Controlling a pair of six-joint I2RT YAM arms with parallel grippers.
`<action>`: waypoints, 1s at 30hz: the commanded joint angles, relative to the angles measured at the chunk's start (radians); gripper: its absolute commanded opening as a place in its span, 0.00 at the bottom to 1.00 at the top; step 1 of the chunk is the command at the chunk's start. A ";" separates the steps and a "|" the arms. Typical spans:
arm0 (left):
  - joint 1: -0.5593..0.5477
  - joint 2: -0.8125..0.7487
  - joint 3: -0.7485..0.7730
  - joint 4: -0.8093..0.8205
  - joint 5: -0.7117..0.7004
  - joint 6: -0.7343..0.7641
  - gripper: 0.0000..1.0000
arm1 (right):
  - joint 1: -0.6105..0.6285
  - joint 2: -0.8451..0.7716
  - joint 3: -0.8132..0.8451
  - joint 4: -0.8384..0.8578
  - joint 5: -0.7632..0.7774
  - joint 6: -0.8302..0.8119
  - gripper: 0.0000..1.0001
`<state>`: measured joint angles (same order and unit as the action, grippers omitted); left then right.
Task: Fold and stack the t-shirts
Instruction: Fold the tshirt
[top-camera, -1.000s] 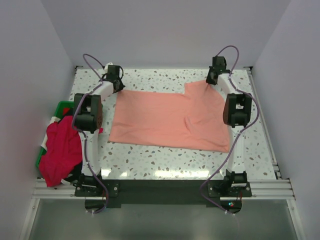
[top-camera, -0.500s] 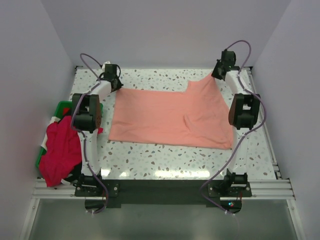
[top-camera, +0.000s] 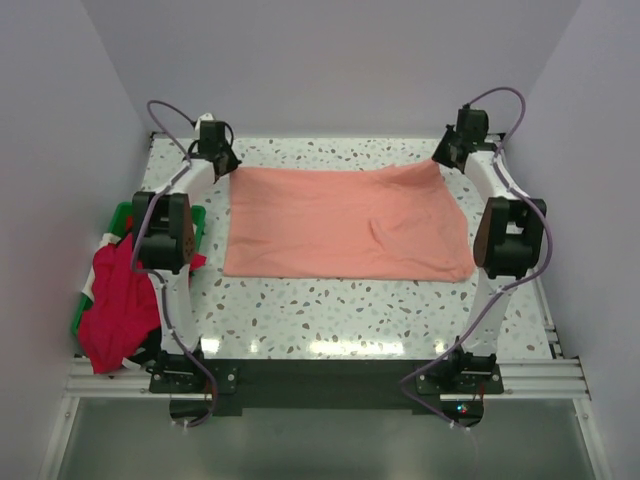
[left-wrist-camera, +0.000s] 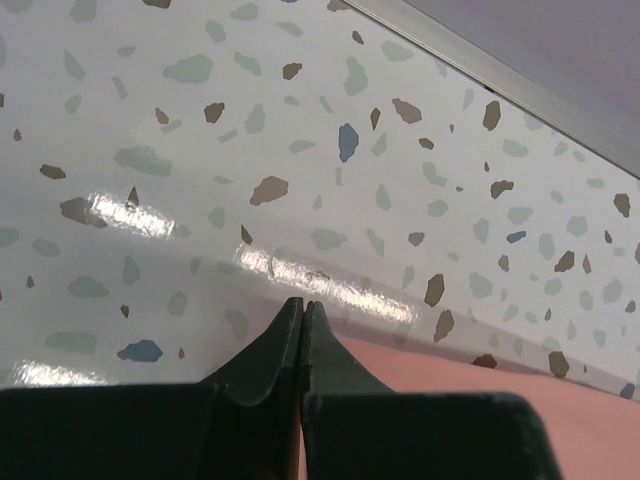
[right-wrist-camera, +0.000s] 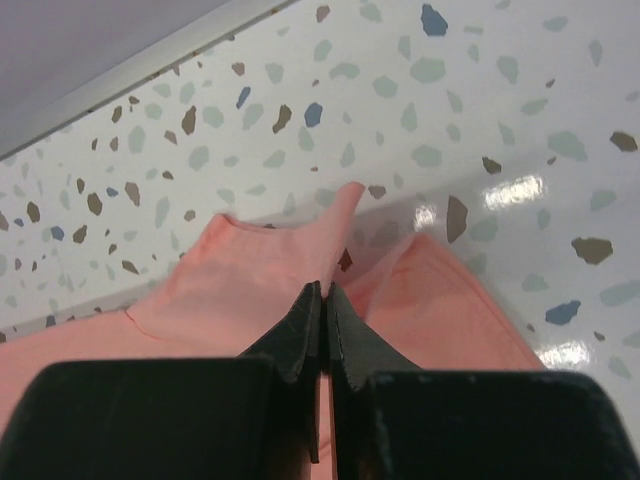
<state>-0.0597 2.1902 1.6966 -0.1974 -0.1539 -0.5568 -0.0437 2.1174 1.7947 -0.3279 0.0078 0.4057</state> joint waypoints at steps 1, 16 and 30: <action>0.018 -0.130 -0.061 0.065 0.005 -0.006 0.00 | 0.002 -0.132 -0.075 0.056 0.003 0.027 0.00; 0.018 -0.398 -0.416 0.079 0.011 -0.057 0.00 | 0.001 -0.470 -0.532 -0.002 0.098 0.097 0.00; 0.018 -0.524 -0.597 0.073 0.008 -0.103 0.00 | -0.001 -0.626 -0.735 -0.008 0.107 0.140 0.00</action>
<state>-0.0525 1.7184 1.1118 -0.1516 -0.1333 -0.6384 -0.0441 1.5509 1.0691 -0.3481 0.0875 0.5243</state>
